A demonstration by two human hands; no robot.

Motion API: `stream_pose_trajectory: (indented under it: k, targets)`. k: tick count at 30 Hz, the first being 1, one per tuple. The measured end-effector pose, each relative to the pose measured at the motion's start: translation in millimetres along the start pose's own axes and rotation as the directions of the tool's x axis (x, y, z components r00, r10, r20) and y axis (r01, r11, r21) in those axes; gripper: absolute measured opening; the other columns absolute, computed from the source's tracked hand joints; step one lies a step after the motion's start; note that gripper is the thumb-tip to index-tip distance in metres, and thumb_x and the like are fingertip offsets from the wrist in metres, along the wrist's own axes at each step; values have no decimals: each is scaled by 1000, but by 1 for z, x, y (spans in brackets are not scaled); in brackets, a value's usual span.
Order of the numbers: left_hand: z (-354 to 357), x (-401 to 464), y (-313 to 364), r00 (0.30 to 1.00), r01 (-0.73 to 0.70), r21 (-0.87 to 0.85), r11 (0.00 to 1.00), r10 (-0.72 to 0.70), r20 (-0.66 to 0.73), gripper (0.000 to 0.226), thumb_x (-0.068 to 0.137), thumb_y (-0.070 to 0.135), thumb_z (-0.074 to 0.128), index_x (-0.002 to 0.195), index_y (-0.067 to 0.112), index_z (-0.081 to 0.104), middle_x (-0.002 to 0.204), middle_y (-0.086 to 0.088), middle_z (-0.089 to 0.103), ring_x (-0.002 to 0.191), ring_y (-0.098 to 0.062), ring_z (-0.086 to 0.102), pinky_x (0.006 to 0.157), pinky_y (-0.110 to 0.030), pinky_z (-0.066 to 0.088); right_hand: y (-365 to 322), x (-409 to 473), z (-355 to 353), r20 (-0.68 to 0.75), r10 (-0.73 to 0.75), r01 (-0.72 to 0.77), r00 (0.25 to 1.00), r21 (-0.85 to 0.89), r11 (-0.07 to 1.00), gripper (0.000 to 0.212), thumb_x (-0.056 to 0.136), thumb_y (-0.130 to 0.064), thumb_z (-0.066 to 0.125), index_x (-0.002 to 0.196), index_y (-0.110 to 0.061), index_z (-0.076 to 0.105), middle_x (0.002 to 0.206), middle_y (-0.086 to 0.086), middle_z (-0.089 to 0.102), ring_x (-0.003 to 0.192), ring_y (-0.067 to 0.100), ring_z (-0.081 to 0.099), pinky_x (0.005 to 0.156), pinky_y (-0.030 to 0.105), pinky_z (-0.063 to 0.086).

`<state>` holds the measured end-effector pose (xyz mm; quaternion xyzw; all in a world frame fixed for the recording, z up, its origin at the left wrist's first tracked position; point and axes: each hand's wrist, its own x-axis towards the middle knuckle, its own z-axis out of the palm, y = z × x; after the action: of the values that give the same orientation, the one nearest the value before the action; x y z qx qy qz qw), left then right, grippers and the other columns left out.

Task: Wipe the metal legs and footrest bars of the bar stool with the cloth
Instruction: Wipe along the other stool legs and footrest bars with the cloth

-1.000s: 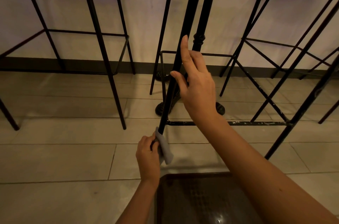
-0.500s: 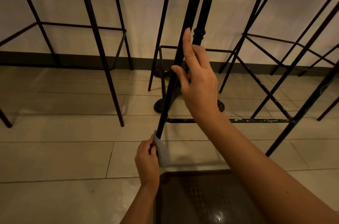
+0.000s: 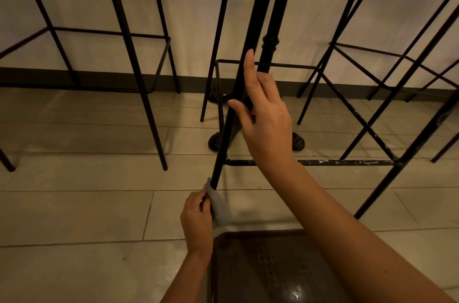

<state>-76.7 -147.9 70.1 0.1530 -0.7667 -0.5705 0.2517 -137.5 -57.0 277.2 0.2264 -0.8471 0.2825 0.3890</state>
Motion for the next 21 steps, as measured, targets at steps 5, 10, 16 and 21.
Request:
stream_pose_trajectory:
  k: [5, 10, 16, 21]
  targets:
    - [0, -1, 3, 1000, 5, 6, 1000, -5, -19, 19, 87, -2, 54, 99, 5, 66, 86, -2, 64, 81, -16, 63, 67, -6, 47, 0, -1, 0, 6, 0, 0, 1000, -38, 999, 72, 84, -17, 64, 143, -12, 24, 109, 4, 55, 80, 12, 52, 65, 41, 52]
    - [5, 0, 16, 998, -12, -49, 999, 9, -57, 18, 87, -1, 55, 101, 5, 64, 88, -3, 63, 82, -10, 62, 71, -6, 48, -1, 0, 0, 4, 4, -4, 1000, -24, 1000, 71, 84, -15, 65, 143, -12, 26, 109, 6, 55, 80, 16, 54, 63, 43, 52]
    - [3, 2, 12, 999, -41, -8, 999, 41, -30, 16, 87, -1, 55, 99, 4, 64, 87, -4, 62, 80, -13, 61, 69, -5, 46, -2, -1, 2, -9, 10, -10, 1000, -24, 1000, 70, 84, -15, 64, 143, -11, 27, 110, 6, 56, 82, 16, 55, 64, 43, 52]
    - [-3, 3, 2, 999, -32, 18, 999, 32, 30, 17, 87, 1, 55, 98, 9, 65, 87, -2, 63, 81, -15, 62, 69, -10, 49, -2, -1, 2, -1, 9, -9, 1000, -19, 1000, 70, 84, -16, 64, 143, -11, 26, 110, 6, 55, 82, 15, 55, 64, 42, 52]
